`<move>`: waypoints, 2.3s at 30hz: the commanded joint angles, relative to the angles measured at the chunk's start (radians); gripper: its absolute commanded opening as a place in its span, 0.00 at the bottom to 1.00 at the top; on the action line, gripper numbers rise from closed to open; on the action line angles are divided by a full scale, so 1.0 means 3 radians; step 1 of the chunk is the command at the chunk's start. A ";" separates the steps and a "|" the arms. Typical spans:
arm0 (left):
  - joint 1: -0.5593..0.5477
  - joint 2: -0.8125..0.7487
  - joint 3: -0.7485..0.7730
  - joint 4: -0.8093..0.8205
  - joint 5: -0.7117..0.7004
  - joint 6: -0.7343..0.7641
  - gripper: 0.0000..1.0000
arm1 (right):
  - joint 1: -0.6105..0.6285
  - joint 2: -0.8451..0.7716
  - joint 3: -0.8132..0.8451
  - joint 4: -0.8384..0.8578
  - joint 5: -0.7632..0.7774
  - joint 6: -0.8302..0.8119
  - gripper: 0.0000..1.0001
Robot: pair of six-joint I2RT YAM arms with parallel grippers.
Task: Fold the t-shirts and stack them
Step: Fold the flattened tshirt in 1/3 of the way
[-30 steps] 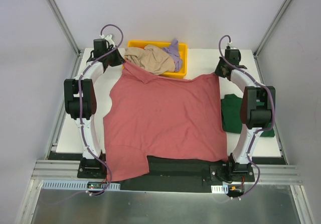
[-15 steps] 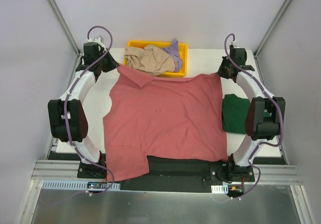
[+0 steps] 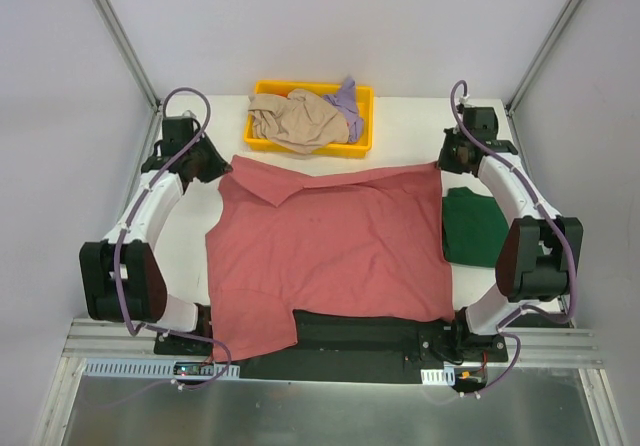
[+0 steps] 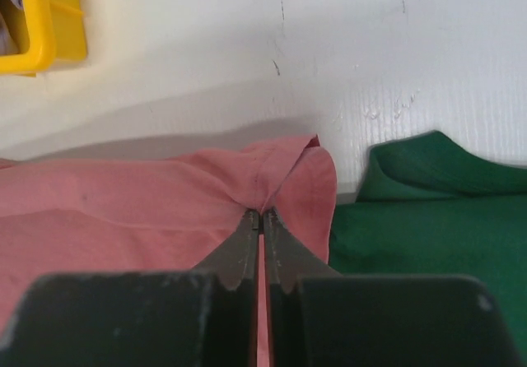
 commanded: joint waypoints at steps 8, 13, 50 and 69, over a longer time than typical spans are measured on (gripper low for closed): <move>-0.0015 -0.0986 -0.0549 -0.0713 -0.0642 -0.0640 0.00 | -0.0013 -0.0314 -0.0154 -0.0224 0.0051 -0.0307 0.00; -0.0153 -0.1160 -0.0585 -0.0908 -0.0704 -0.0681 0.00 | -0.0012 -0.0432 -0.0241 -0.0295 0.0148 -0.0317 0.00; -0.0239 -0.0773 -0.0387 -0.0976 -0.0281 -0.0656 0.99 | 0.0090 -0.1399 -0.1029 -0.0261 -0.0740 0.0112 0.96; -0.0076 0.1631 0.0636 -0.0504 -0.0443 -0.0528 0.99 | 0.0627 0.0805 0.0065 -0.0316 -0.0226 0.0358 0.96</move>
